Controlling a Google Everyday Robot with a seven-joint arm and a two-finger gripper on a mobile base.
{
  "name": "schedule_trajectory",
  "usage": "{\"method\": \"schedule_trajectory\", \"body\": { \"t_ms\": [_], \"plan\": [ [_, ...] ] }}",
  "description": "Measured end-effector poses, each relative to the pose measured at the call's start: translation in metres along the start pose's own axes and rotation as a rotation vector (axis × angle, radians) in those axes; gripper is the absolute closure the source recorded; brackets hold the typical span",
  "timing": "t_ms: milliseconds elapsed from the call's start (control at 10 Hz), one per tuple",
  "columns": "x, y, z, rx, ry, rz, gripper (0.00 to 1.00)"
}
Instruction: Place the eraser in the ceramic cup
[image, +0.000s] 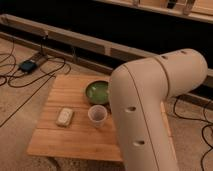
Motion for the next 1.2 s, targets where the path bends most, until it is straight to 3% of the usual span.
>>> {"method": "schedule_trajectory", "body": {
  "t_ms": [300, 700, 800, 900, 1000, 1200],
  "plan": [
    [-0.002, -0.022, 0.030, -0.021, -0.005, -0.027, 0.20],
    [-0.024, -0.030, 0.037, -0.093, -0.046, -0.084, 0.24],
    [-0.030, -0.025, 0.036, -0.106, -0.060, -0.107, 0.29],
    [-0.041, -0.005, 0.035, -0.152, -0.096, -0.173, 0.45],
    [-0.048, 0.007, 0.037, -0.183, -0.107, -0.206, 0.55],
    [-0.052, 0.014, 0.036, -0.196, -0.110, -0.223, 0.77]
  ]
}}
